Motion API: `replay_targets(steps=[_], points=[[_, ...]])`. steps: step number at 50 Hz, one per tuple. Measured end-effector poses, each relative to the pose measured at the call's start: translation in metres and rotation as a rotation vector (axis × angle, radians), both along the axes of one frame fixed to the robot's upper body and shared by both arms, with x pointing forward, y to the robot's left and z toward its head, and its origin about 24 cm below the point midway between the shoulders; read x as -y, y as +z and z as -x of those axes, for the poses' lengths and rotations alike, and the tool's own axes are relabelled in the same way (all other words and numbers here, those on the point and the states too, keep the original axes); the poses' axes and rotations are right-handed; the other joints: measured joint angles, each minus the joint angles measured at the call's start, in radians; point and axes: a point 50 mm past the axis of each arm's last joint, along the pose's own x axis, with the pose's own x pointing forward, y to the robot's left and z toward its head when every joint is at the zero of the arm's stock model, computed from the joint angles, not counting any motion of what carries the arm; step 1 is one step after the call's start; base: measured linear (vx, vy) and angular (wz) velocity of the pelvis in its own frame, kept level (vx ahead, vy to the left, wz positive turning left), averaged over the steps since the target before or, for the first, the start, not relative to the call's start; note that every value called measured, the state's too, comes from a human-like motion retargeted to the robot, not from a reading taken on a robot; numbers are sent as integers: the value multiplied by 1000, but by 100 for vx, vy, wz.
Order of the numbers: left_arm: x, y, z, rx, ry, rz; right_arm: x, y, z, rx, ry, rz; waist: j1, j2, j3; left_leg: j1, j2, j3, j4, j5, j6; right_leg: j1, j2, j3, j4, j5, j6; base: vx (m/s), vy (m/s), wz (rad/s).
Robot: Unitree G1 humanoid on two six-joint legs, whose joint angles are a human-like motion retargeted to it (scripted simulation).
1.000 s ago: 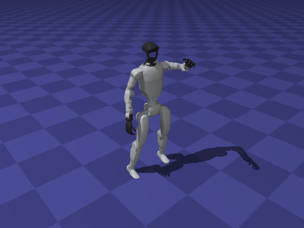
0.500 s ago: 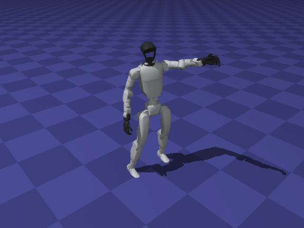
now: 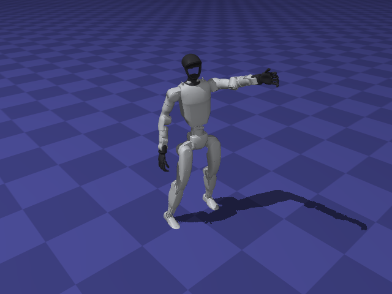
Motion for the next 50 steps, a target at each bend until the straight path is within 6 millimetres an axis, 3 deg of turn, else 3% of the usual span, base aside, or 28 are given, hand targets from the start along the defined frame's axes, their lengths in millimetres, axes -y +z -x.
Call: replay_targets(steps=[15,20,25,29,33,41,45,50], points=[[14,6,-3,3,-27,-89,2,4,-13,42,20,8,5,-4,1,-2,-3,-22,0,3,-2,11,-6,-22,1,-3,0,0,0,0],[30,3,-6,43,-112,-95,1,2,-10,35,12,15,24,-7,-2,-1,-7,-34,0,4,-2,20,-11,-35,-1,-5,0,0,0,0],[58,-7,-2,120,-285,-83,-2,1,-6,29,-12,42,57,-11,-4,4,-9,-39,-4,5,-4,29,-15,-43,-4,-5,2,0,0,0],[83,-22,16,162,-478,-64,-6,-1,-4,24,-24,57,93,-16,-3,10,-9,-40,-9,5,-7,35,-16,-46,-8,-3,3,0,0,0],[104,-40,46,177,-682,-27,-11,-2,-3,25,-36,58,133,-23,3,17,-8,-40,-14,4,-11,42,-16,-47,-12,-2,3,0,0,0],[127,-64,111,200,-953,-2,-18,-3,2,30,-62,33,224,-46,13,25,-7,-54,-21,5,-15,59,-18,-62,-19,-1,3,0,0,0],[130,-66,125,212,-989,-17,-20,-4,7,2,-29,24,265,-57,14,23,-11,-72,-21,8,-11,68,-23,-79,-22,-3,4,0,0,22],[134,-65,129,212,-1004,-24,-17,-4,9,-24,10,27,300,-73,14,13,-19,-100,-18,12,-7,79,-33,-107,-25,-5,6,-1,0,27]])
